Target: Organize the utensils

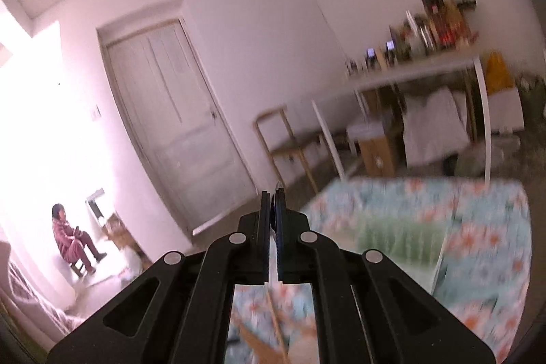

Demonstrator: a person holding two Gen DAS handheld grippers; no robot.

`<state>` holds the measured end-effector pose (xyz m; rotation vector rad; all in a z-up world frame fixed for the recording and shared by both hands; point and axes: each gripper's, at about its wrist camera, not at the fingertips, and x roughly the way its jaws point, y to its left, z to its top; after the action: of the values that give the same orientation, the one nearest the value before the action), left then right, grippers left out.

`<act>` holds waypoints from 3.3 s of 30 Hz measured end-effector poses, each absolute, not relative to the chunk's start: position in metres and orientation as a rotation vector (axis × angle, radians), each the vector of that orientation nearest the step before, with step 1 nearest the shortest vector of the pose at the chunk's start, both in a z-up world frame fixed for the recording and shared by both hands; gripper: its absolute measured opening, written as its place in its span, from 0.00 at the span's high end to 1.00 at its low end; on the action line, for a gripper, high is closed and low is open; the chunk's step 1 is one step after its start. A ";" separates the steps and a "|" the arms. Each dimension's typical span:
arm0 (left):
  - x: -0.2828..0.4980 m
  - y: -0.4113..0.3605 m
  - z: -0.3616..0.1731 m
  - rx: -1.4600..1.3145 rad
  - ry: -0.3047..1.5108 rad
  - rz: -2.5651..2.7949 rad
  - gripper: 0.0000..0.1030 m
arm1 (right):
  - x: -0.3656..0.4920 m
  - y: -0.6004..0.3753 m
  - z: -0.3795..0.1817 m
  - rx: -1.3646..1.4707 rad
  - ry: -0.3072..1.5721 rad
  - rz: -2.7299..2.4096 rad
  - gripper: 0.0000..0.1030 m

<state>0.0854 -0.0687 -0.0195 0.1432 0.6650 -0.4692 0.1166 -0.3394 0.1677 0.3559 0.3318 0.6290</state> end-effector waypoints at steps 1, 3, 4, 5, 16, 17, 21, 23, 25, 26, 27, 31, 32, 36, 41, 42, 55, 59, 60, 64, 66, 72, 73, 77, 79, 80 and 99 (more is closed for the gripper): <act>0.086 -0.069 -0.019 0.141 0.659 -0.469 0.40 | 0.121 -0.343 0.179 0.353 0.299 0.629 0.97; 0.086 -0.070 -0.017 0.142 0.649 -0.467 0.40 | 0.128 -0.350 0.192 0.348 0.263 0.626 0.97; 0.086 -0.071 -0.017 0.145 0.643 -0.464 0.40 | 0.132 -0.353 0.197 0.346 0.248 0.625 0.97; 0.086 -0.072 -0.017 0.146 0.639 -0.463 0.40 | 0.139 -0.356 0.203 0.336 0.232 0.611 0.97; 0.096 -0.072 -0.017 0.105 0.648 -0.466 0.40 | 0.191 -0.384 0.156 0.360 0.339 0.499 0.97; 0.097 -0.072 -0.018 0.103 0.650 -0.468 0.40 | 0.194 -0.385 0.148 0.365 0.358 0.488 0.97; 0.096 -0.073 -0.017 0.105 0.647 -0.476 0.40 | 0.197 -0.389 0.122 0.367 0.433 0.440 0.95; 0.095 -0.073 -0.017 0.102 0.643 -0.478 0.39 | 0.193 -0.390 0.119 0.362 0.441 0.428 0.93; 0.094 -0.072 -0.016 0.095 0.639 -0.480 0.39 | 0.186 -0.392 0.120 0.360 0.438 0.407 0.76; 0.093 -0.072 -0.015 0.092 0.637 -0.481 0.39 | 0.180 -0.393 0.122 0.362 0.431 0.397 0.63; 0.092 -0.071 -0.014 0.088 0.632 -0.483 0.39 | 0.176 -0.394 0.125 0.363 0.425 0.391 0.61; 0.086 -0.067 -0.009 0.078 0.614 -0.487 0.38 | 0.140 -0.385 0.138 0.300 0.397 0.333 0.35; 0.085 -0.067 -0.007 0.075 0.610 -0.488 0.38 | 0.131 -0.381 0.139 0.277 0.392 0.314 0.23; 0.081 -0.065 -0.004 0.052 0.603 -0.501 0.38 | 0.085 -0.356 0.138 0.145 0.364 0.193 0.06; 0.080 -0.072 -0.004 0.012 0.620 -0.548 0.38 | 0.046 -0.338 0.105 0.142 0.443 0.114 0.06; 0.081 -0.075 -0.004 0.000 0.628 -0.565 0.38 | 0.041 -0.337 0.093 0.177 0.475 0.114 0.06; 0.143 -0.128 -0.026 -0.227 0.864 -0.764 0.51 | 0.023 -0.324 -0.017 0.484 0.778 0.178 0.17; 0.152 -0.121 -0.045 -0.242 0.976 -0.729 0.51 | 0.026 -0.327 -0.016 0.483 0.775 0.196 0.17; 0.151 -0.118 -0.047 -0.252 0.991 -0.733 0.52 | 0.026 -0.327 -0.017 0.487 0.776 0.198 0.17; 0.146 -0.112 -0.045 -0.234 1.003 -0.728 0.51 | 0.031 -0.332 -0.022 0.508 0.785 0.206 0.17; 0.147 -0.114 -0.044 -0.220 1.000 -0.730 0.51 | 0.034 -0.335 -0.026 0.522 0.791 0.212 0.17; 0.169 -0.123 -0.053 -0.226 1.061 -0.711 0.52 | 0.036 -0.335 -0.029 0.536 0.798 0.222 0.17; 0.171 -0.125 -0.054 -0.224 1.065 -0.709 0.53 | 0.035 -0.335 -0.029 0.534 0.798 0.219 0.17; 0.174 -0.129 -0.061 -0.276 1.120 -0.755 0.63 | 0.033 -0.339 -0.032 0.544 0.801 0.210 0.17; 0.173 -0.126 -0.062 -0.306 1.124 -0.768 0.63 | 0.032 -0.342 -0.034 0.553 0.805 0.207 0.17; 0.172 -0.126 -0.061 -0.314 1.122 -0.772 0.64 | 0.032 -0.342 -0.035 0.554 0.806 0.206 0.17; 0.159 -0.135 -0.072 -0.440 1.127 -0.785 0.97 | 0.019 -0.345 -0.023 0.537 0.772 0.175 0.22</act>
<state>0.1591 -0.1353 -0.0720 -0.4400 1.1273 -0.7849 0.0193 -0.3446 -0.0234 0.5369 0.7721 0.1749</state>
